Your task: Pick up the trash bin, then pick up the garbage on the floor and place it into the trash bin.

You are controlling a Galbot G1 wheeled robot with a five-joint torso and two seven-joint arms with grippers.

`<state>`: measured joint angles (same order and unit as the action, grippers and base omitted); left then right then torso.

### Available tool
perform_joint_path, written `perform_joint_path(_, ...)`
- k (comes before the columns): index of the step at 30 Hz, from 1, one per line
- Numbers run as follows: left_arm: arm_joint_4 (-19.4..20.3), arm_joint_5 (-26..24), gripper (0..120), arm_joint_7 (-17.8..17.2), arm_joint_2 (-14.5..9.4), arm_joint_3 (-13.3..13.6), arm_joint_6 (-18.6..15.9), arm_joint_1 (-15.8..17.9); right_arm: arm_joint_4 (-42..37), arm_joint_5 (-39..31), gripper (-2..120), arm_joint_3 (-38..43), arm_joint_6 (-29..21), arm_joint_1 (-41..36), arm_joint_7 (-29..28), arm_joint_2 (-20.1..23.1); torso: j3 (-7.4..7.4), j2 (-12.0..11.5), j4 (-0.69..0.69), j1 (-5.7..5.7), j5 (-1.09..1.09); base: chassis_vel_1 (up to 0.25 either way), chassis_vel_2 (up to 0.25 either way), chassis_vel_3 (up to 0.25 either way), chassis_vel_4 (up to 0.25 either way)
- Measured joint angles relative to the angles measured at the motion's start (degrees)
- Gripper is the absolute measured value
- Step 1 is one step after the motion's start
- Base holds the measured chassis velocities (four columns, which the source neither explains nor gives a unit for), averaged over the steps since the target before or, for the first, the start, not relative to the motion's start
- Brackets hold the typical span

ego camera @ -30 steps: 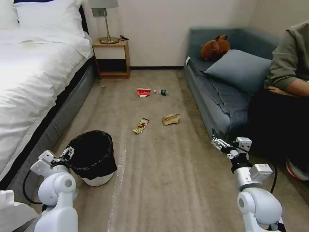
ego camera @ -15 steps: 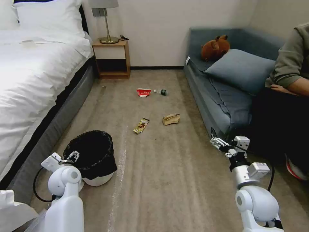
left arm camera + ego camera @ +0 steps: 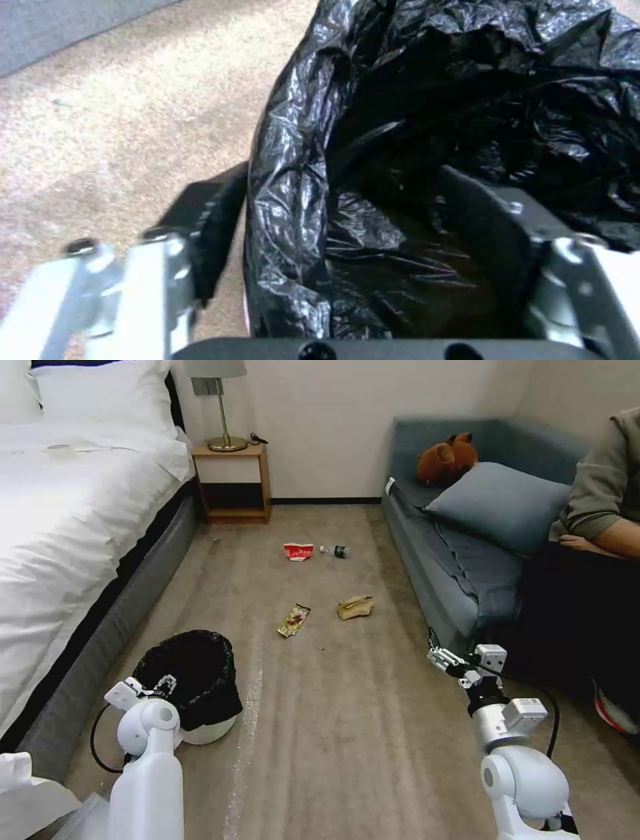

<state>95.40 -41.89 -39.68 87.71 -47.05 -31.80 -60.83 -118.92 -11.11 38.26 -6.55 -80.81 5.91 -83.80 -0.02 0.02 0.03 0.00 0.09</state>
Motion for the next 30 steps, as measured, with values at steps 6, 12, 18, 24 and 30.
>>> perform_joint_path(6,-0.2,-0.2,46,0.0,0.3,0.1,0.4,-0.4,0.6,0.1,100,-0.1,0.6,-0.1,0.1,-0.3,0.0,0.0,-0.01,0.0,-0.02,0.0,0.0,0.0,0.0)
perform_joint_path(12,-0.1,-0.7,27,-0.2,0.3,0.1,0.5,-1.0,1.0,0.2,100,-0.3,0.7,0.1,0.0,-0.4,0.0,0.0,0.0,0.0,-0.03,0.0,0.0,0.0,0.0)
perform_joint_path(18,0.0,-1.0,3,0.0,0.2,-0.1,0.5,-1.6,1.0,0.2,100,-0.5,0.7,0.3,0.0,-0.5,0.01,0.0,0.0,-0.01,-0.06,0.0,0.0,0.0,0.0)
perform_joint_path(24,0.3,-1.5,3,-0.1,0.2,-0.1,0.5,-2.0,0.6,0.2,100,-0.3,0.6,0.1,0.9,-0.5,0.02,0.0,-0.02,0.0,-0.08,0.0,0.0,0.0,0.0)
perform_joint_path(30,1.3,-1.5,3,0.1,0.1,-0.1,0.5,-2.9,0.5,0.1,100,0.0,1.0,-0.3,1.0,-0.5,0.02,0.0,-0.04,0.0,-0.12,0.0,0.0,0.0,0.0)
